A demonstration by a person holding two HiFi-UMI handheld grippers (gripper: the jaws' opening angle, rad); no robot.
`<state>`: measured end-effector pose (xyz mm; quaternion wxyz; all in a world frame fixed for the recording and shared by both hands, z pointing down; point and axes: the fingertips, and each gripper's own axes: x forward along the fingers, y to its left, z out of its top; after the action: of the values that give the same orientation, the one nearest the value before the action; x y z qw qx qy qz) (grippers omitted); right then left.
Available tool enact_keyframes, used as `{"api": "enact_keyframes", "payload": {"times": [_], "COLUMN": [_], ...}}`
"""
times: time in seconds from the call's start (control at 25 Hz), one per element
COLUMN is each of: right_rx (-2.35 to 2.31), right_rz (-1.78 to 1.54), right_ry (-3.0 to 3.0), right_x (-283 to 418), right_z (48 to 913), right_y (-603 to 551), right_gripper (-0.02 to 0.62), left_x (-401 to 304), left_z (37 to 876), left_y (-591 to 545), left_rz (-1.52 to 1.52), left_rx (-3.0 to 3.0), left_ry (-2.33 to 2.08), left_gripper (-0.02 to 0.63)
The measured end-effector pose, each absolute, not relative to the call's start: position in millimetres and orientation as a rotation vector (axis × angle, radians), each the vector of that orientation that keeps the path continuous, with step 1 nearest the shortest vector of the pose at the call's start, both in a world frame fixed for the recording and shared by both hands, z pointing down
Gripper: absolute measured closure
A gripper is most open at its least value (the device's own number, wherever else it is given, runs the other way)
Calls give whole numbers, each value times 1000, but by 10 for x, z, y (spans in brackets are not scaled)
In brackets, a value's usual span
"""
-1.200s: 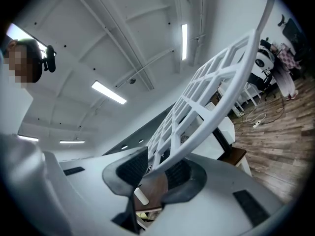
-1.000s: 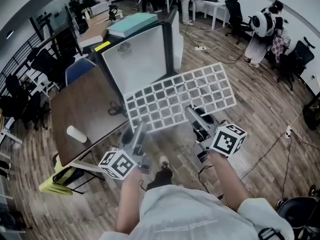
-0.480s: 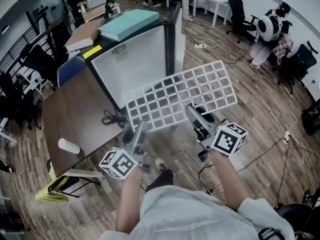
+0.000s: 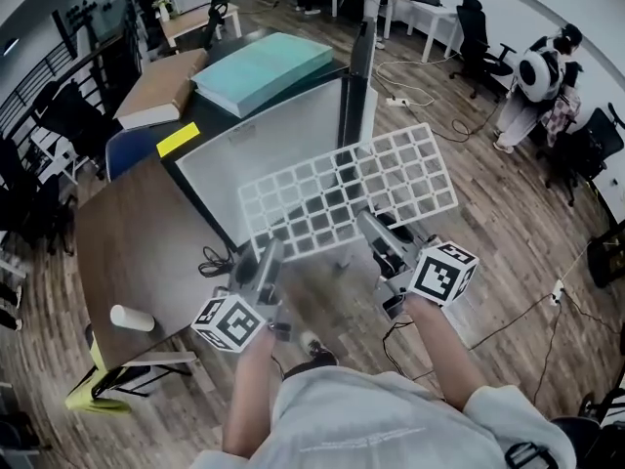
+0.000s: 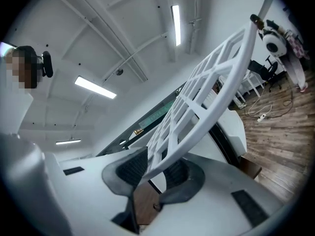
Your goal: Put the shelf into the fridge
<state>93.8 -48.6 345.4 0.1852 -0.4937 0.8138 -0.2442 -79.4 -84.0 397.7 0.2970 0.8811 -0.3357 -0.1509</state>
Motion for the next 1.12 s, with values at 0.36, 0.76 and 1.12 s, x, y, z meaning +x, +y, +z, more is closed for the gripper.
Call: {"api": "enact_keyframes", "payload": {"times": [0.36,0.76,1.12], "right_rx": [-1306,-1148,-1052], "right_rz": [-783,-980,-1086], "right_ry": [2366,2414,2437], "right_x": [698,417,324], "right_z": [3688,3981,4080], "right_y": [-1240,-1737,-2016], "right_gripper": [495,489,489], "left_x": [-1071,-1381,-1465], "left_z": [4158,4277,4294], "left_y": [-1398,-1674,-1799], "left_rz": [-404,-385,-423], "left_rx": [2269,2219,2115], "left_ry": [-1021,-1198,-1371], "left_gripper": [422,422,422]}}
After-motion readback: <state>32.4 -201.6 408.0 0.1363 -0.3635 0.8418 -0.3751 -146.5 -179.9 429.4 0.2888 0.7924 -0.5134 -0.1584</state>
